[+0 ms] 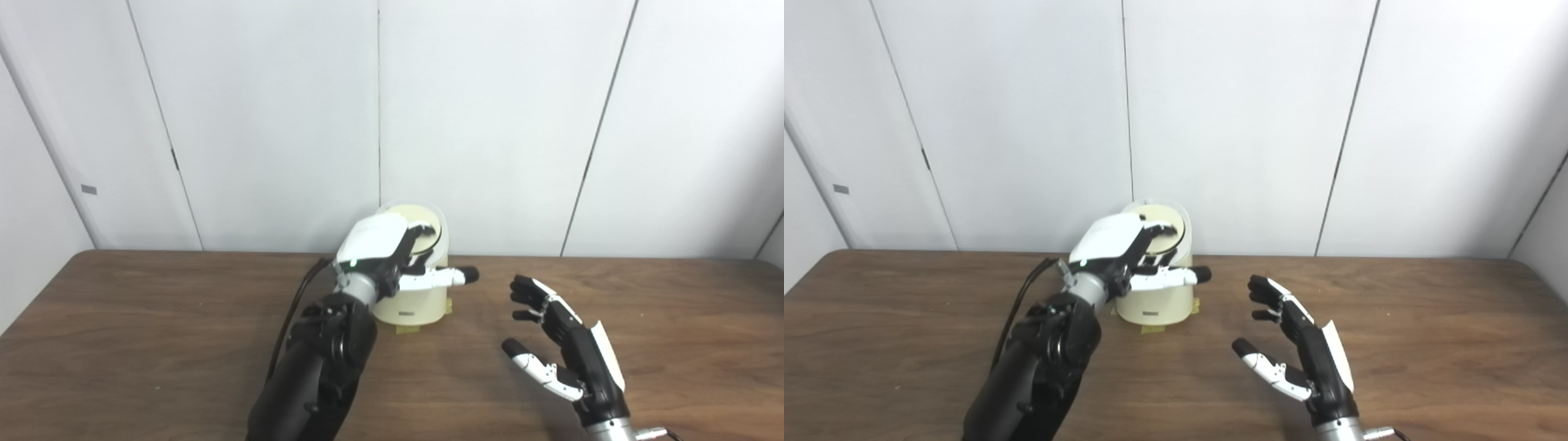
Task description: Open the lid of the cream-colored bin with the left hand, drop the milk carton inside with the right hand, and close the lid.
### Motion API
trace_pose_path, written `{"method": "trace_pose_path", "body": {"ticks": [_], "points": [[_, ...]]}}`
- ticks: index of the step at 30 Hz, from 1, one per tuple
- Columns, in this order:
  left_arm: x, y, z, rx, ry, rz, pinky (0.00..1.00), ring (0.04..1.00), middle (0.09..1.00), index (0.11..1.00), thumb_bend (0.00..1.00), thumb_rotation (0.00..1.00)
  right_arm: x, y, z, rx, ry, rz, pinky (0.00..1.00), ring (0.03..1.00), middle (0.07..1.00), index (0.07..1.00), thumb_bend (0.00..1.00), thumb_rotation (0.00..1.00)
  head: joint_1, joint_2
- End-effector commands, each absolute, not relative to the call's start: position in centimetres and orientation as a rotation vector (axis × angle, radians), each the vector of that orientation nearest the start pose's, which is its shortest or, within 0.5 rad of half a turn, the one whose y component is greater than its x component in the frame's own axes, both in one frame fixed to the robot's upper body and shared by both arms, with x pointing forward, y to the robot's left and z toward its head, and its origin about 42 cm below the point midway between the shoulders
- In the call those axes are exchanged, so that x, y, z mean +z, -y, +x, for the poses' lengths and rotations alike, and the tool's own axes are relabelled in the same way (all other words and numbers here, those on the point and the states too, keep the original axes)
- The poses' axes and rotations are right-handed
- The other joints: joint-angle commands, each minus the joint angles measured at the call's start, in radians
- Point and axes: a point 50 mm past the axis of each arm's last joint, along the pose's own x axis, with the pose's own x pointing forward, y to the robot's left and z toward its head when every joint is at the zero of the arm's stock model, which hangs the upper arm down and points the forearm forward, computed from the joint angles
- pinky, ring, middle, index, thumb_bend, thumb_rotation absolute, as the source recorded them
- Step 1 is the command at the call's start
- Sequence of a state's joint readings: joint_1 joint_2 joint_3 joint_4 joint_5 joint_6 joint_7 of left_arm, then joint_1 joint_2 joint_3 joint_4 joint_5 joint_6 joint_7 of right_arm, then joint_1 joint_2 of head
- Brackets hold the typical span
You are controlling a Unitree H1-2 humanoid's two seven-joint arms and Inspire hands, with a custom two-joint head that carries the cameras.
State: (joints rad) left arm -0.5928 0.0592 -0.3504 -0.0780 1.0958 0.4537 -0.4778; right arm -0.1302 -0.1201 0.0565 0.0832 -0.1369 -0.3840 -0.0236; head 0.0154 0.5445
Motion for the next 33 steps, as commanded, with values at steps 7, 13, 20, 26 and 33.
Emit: {"method": "trace_pose_path", "body": {"ticks": [7, 13, 20, 26, 33], "points": [[27.4, -9.6, 39.4, -0.235, 0.207, 1.252, 1.0, 0.965, 0.853, 0.858, 0.94, 0.97, 13.4, 21.5, 31.5, 0.099, 0.416, -0.205, 0.72, 0.814, 0.832, 0.834, 0.39, 0.43, -0.001, 0.004], [26.0, -9.5, 38.8, -0.253, 0.185, 1.246, 1.0, 0.982, 0.872, 0.859, 0.91, 0.94, 13.4, 21.5, 31.6, 0.087, 0.407, -0.196, 0.71, 0.814, 0.825, 0.827, 0.4, 0.43, -0.004, 0.003], [25.2, -9.6, 38.6, -0.246, 0.185, 1.267, 1.0, 0.976, 0.877, 0.862, 0.9, 0.93, 13.4, 21.6, 31.5, 0.086, 0.403, -0.19, 0.72, 0.816, 0.825, 0.828, 0.39, 0.43, -0.003, 0.005], [25.1, -9.6, 38.7, -0.247, 0.181, 1.272, 1.0, 0.974, 0.888, 0.883, 0.91, 0.93, 13.3, 21.7, 31.6, 0.092, 0.404, -0.187, 0.73, 0.82, 0.831, 0.832, 0.39, 0.42, -0.003, 0.004], [25.2, -9.6, 38.6, -0.274, 0.248, 1.193, 1.0, 1.0, 0.996, 0.996, 0.82, 0.91, 13.2, 21.7, 31.4, 0.119, 0.386, -0.234, 0.73, 0.827, 0.84, 0.851, 0.4, 0.45, -0.003, 0.004]]}}
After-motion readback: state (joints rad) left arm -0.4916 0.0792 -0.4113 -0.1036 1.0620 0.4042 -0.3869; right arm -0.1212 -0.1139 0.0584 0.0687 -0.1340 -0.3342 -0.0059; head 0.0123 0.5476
